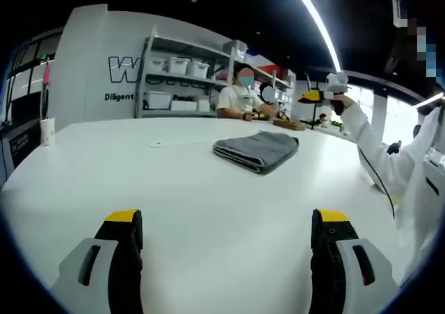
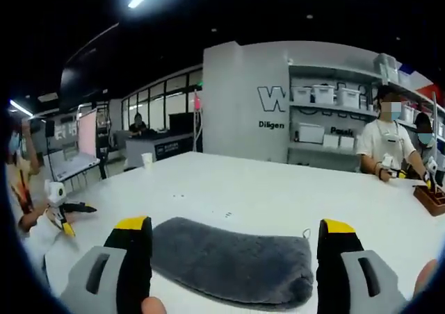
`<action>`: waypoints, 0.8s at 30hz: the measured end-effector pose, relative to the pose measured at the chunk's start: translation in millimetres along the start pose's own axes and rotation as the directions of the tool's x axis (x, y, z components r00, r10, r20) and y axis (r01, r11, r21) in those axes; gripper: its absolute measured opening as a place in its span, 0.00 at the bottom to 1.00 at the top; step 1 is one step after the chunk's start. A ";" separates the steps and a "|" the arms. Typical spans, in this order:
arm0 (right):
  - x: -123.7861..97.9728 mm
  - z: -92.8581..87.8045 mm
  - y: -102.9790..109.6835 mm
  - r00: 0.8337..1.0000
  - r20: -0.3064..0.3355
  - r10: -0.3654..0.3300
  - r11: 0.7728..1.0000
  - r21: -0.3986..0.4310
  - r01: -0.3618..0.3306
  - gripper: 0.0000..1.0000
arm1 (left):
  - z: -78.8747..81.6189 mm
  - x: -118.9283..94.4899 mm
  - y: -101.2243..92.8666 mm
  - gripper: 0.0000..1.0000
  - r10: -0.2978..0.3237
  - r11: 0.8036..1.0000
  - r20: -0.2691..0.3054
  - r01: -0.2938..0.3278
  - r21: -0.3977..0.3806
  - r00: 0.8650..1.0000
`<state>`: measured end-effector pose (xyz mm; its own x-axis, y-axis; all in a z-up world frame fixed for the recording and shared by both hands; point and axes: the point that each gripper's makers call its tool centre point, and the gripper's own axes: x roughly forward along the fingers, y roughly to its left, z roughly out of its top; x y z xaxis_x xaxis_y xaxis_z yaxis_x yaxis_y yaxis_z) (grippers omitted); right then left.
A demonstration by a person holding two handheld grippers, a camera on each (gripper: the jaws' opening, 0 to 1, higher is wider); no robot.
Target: Open the folded towel by lifting each exposed corner and separating the folded layers until the towel lies flat within the target outline without major curled edges
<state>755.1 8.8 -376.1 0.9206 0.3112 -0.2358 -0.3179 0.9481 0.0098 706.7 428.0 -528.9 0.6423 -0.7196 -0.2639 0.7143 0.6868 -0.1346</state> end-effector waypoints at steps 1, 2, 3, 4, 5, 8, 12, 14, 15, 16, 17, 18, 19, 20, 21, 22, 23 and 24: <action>-1.9 1.7 -2.5 1.000 0.001 0.000 1.000 0.001 0.000 1.00 | 0.9 -0.1 -0.4 1.00 0.002 1.000 0.004 -0.002 0.006 1.000; -3.4 2.5 -3.8 1.000 0.003 -0.001 1.000 0.002 0.001 1.00 | 1.6 0.0 -0.3 1.00 0.002 1.000 0.008 -0.002 0.009 1.000; -7.1 5.9 -7.6 1.000 0.011 -0.006 1.000 0.003 0.006 1.00 | 2.8 0.6 -0.2 1.00 0.001 1.000 0.015 -0.002 0.013 1.000; -10.7 5.9 -7.8 1.000 0.017 -0.009 1.000 0.004 0.009 1.00 | 3.0 1.9 -0.4 1.00 -0.003 1.000 0.018 0.002 0.014 1.000; -13.0 6.4 -7.9 1.000 0.022 -0.010 1.000 0.005 0.010 1.00 | 3.0 3.4 -0.8 1.00 -0.007 1.000 0.019 0.006 0.016 1.000; -18.1 9.3 -8.5 1.000 0.030 -0.007 1.000 0.007 0.007 1.00 | 2.6 8.8 -2.5 1.00 -0.014 1.000 0.015 0.014 0.026 1.000; -21.4 12.1 -8.3 1.000 0.030 0.007 1.000 0.007 -0.007 1.00 | 6.3 22.8 -14.1 1.00 -0.040 0.999 0.006 0.040 0.025 0.999; -22.1 12.6 -7.2 0.999 0.031 0.013 1.000 0.007 -0.013 1.00 | 9.5 31.4 -21.2 1.00 -0.058 0.998 -0.002 0.058 0.034 0.998; -22.5 12.5 -7.1 0.999 0.031 0.014 1.000 0.008 -0.014 1.00 | 12.2 38.3 -26.5 1.00 -0.076 0.996 -0.012 0.076 0.038 0.997; -23.1 13.1 -7.9 0.999 0.032 0.016 1.000 0.008 -0.016 1.00 | 15.0 43.3 -29.8 1.00 -0.085 0.996 -0.013 0.085 0.040 0.996; -23.5 13.5 -8.2 0.999 0.032 0.017 1.000 0.008 -0.018 1.00 | 17.0 46.8 -32.2 1.00 -0.094 0.994 -0.013 0.095 0.045 0.995; -23.8 13.4 -6.7 0.999 0.035 0.020 1.000 0.011 -0.020 1.00 | 19.9 52.1 -36.0 1.00 -0.110 0.992 -0.016 0.111 0.051 0.994; -24.4 13.7 -6.4 0.999 0.038 0.021 1.000 0.013 -0.021 1.00 | 22.7 57.7 -39.1 1.00 -0.123 0.991 -0.016 0.124 0.052 0.992; -25.5 14.0 -6.4 0.999 0.039 0.023 1.000 0.015 -0.023 1.00 | 25.1 63.5 -42.3 1.00 -0.133 0.990 -0.016 0.134 0.053 0.991; -26.3 14.1 -6.6 0.999 0.039 0.023 1.000 0.016 -0.024 1.00 | 27.9 71.5 -45.5 1.00 -0.149 0.987 -0.020 0.150 0.056 0.989; -27.6 13.4 -5.6 0.999 0.039 0.025 1.000 0.016 -0.025 1.00 | 29.1 77.8 -47.6 1.00 -0.160 0.985 -0.027 0.161 0.058 0.987; -28.6 13.3 -5.5 0.999 0.042 0.023 1.000 0.018 -0.024 1.00 | 30.1 84.1 -49.0 1.00 -0.165 0.984 -0.034 0.167 0.061 0.986; -29.0 13.8 -6.1 0.999 0.044 0.022 1.000 0.018 -0.023 1.00 | 31.3 90.3 -49.7 1.00 -0.169 0.983 -0.037 0.171 0.061 0.985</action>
<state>733.4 -5.1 -355.9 0.9223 0.3348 -0.1929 -0.3351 0.9416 0.0323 737.8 325.8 -516.1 0.5014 -0.8213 -0.2722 0.8294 0.5458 -0.1190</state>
